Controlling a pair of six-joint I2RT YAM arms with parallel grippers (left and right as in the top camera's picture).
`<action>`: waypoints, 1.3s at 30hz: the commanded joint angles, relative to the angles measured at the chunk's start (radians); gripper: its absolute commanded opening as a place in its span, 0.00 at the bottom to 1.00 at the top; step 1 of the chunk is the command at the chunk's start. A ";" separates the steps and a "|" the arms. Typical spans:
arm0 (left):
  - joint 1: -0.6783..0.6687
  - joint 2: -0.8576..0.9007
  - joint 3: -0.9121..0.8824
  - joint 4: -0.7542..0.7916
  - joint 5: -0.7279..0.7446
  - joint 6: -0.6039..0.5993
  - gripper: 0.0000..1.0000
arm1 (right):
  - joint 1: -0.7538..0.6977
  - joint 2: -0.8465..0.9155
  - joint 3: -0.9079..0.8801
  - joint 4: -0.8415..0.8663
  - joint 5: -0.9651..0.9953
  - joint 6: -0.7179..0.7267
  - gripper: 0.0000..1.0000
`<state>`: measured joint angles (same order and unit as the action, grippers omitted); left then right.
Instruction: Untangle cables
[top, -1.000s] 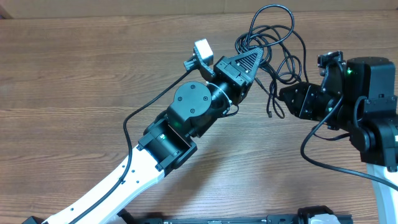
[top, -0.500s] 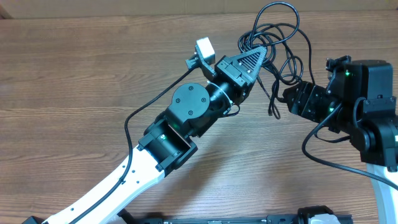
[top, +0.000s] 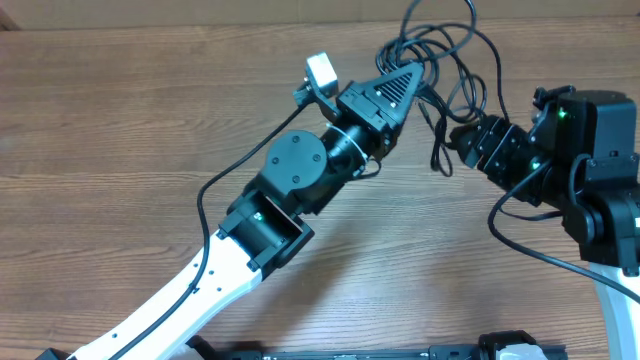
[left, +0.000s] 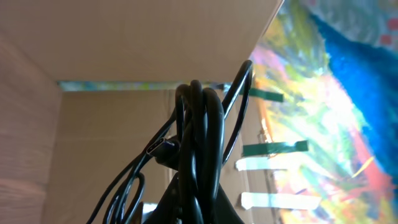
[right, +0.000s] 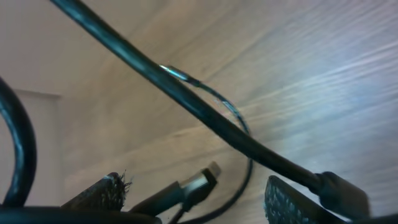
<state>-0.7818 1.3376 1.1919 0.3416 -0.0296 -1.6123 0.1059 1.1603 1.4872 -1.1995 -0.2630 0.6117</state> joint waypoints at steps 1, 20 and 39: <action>0.032 -0.008 0.028 0.031 0.025 -0.071 0.04 | 0.001 -0.024 0.005 0.046 -0.062 0.069 0.72; 0.044 -0.008 0.028 0.056 0.075 -0.097 0.04 | 0.001 -0.026 0.005 0.129 -0.087 0.035 0.44; 0.044 -0.007 0.028 0.048 0.070 -0.093 0.04 | 0.002 -0.028 0.005 0.121 -0.167 -0.038 0.19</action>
<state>-0.7414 1.3376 1.1919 0.3801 0.0383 -1.6958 0.1059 1.1507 1.4872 -1.0756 -0.3874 0.6167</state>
